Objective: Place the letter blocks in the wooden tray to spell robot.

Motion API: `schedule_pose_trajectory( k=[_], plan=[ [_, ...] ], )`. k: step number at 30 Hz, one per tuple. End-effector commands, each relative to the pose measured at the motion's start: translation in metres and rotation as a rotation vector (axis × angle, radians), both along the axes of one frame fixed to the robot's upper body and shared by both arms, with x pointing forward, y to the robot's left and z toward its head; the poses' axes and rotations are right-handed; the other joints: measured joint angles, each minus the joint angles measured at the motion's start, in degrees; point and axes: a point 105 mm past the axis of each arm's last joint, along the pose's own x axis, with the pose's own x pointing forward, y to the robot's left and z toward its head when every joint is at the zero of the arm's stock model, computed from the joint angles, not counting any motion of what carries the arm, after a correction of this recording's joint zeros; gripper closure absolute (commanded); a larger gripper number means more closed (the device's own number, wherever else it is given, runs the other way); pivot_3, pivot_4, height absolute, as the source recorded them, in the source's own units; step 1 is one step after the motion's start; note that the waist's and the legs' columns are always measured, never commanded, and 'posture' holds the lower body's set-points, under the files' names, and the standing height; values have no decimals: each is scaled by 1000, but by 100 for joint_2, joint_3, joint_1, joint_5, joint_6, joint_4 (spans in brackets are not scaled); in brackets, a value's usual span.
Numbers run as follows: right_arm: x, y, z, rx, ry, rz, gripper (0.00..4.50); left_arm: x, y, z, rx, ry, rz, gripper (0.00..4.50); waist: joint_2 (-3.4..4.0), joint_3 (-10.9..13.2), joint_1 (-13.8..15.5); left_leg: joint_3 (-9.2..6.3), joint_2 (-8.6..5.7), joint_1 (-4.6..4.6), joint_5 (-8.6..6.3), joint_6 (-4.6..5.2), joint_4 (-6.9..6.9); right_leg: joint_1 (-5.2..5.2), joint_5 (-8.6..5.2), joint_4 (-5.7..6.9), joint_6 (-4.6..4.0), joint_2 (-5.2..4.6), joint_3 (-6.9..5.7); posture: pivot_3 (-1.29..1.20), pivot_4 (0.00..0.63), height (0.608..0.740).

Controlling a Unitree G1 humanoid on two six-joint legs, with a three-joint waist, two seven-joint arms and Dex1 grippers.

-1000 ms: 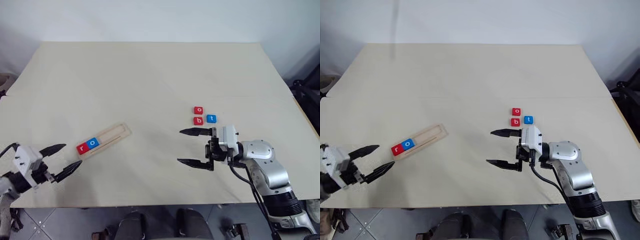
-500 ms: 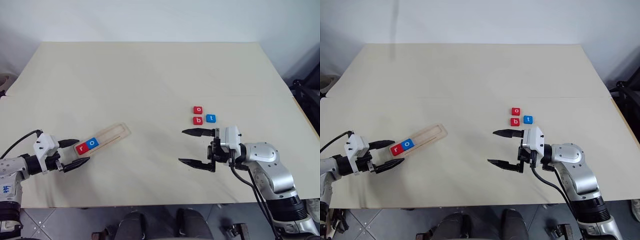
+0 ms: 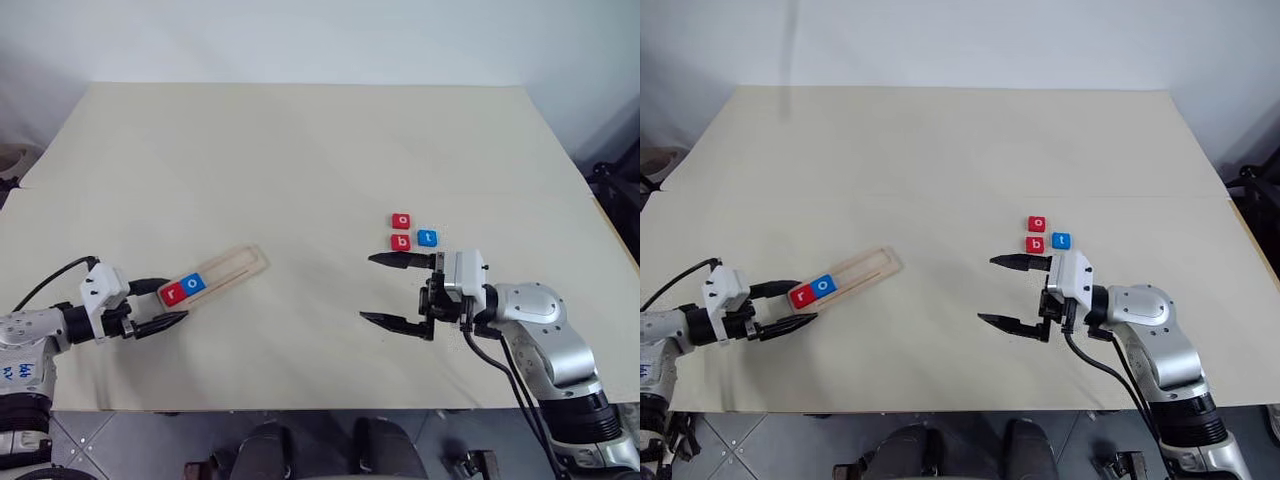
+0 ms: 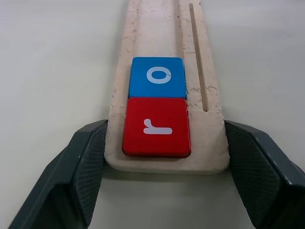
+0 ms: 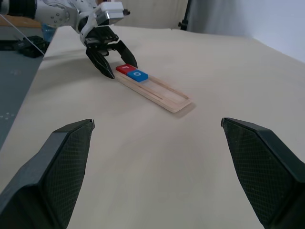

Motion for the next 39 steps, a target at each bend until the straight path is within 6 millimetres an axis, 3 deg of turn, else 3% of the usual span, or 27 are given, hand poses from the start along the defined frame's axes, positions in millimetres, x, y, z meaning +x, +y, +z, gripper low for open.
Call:
schedule_pose_trajectory(
  k=[1,6,9,15,20,29,30,31,39],
  plan=[
    [-2,-18,4,-14,-25,-58,0,5,-37,15,23,-50,-154,1108,-1,0,25,-1,-1,-1,0,0,1,0,0,0,0,0,0,0,150,740],
    [-10,-57,-7,-58,11,-210,0,16,-98,29,67,-83,-353,1108,-2,0,72,-1,0,-3,0,0,3,0,1,-2,1,5,0,0,150,740],
    [-20,-76,-13,-73,30,-295,0,19,-123,27,92,-65,-433,1108,-2,0,107,1,0,-2,0,0,5,1,1,-2,1,9,2,0,150,740],
    [-39,-103,-24,-84,66,-452,0,29,-154,15,136,-9,-534,1108,0,1,113,4,4,0,2,-3,5,0,1,-6,1,20,8,0,150,740],
    [-50,-107,-28,-67,80,-513,0,31,-171,10,133,30,-584,1108,0,1,112,3,3,0,2,-2,9,3,1,-7,2,19,10,0,150,740],
    [-56,-107,-29,-45,80,-563,0,38,-178,8,94,35,-554,1108,0,1,116,1,3,0,2,-2,12,5,1,-7,2,18,11,0,150,740],
    [-56,-107,-29,-43,80,-568,0,39,-178,9,88,30,-548,364,0,1,126,1,3,0,2,-2,14,6,1,-7,2,18,11,0,150,740],
    [-56,-107,-29,-42,79,-571,0,40,-179,9,84,26,-545,100,0,1,129,0,3,0,1,-2,15,6,1,-6,2,18,11,0,150,740],
    [-57,-112,-26,17,83,-635,0,38,-167,18,27,-51,-544,32,0,1,120,-3,3,-1,1,-2,19,8,1,-6,2,18,10,0,150,740]
  ],
)
